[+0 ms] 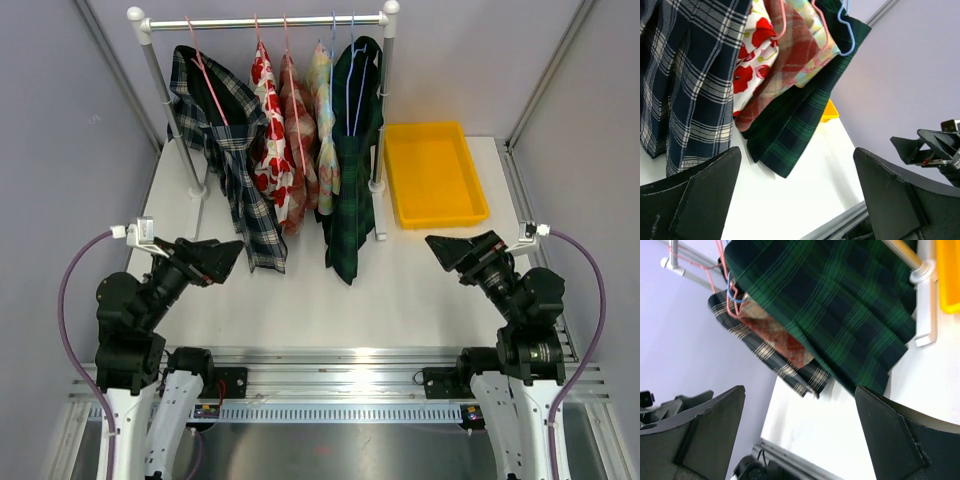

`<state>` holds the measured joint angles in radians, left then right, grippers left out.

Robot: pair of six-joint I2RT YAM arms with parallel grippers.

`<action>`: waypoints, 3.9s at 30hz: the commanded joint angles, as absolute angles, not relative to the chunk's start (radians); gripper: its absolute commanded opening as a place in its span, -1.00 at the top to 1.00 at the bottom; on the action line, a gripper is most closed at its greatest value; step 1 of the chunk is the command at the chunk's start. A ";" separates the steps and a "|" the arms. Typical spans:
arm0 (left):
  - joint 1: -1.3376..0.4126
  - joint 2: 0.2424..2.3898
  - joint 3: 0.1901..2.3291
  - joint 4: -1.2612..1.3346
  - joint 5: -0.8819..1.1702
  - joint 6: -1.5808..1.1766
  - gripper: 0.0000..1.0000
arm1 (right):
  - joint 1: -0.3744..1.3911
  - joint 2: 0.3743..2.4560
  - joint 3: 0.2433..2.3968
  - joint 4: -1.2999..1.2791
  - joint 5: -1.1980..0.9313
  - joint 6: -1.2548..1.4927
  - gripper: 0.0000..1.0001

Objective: Remove the skirt from the hanger

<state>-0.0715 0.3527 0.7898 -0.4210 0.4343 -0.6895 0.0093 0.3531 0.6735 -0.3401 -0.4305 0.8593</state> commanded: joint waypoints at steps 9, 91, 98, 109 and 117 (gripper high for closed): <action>-0.078 0.584 0.820 0.212 0.698 -1.104 -0.98 | 0.008 0.281 0.610 -0.366 -0.566 0.888 -0.99; -0.710 2.066 2.431 -0.454 -0.365 -0.244 -0.45 | 0.008 0.267 0.502 -0.604 -0.462 0.650 -0.99; -0.701 2.053 2.425 -0.417 -0.364 -0.235 -0.08 | 0.008 0.270 0.485 -0.591 -0.463 0.653 -0.99; -0.680 2.039 2.493 -0.429 -0.347 -0.193 1.00 | 0.008 0.281 0.500 -0.529 -0.494 0.669 -0.99; -0.689 1.947 2.493 -0.400 -0.347 -0.169 1.00 | 0.008 0.435 0.697 -0.443 -0.540 0.605 -0.99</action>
<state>-0.6846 2.0670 2.4290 -0.5056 -0.3458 -0.1928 0.0093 0.3656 0.5587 -0.5369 -0.5018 0.6544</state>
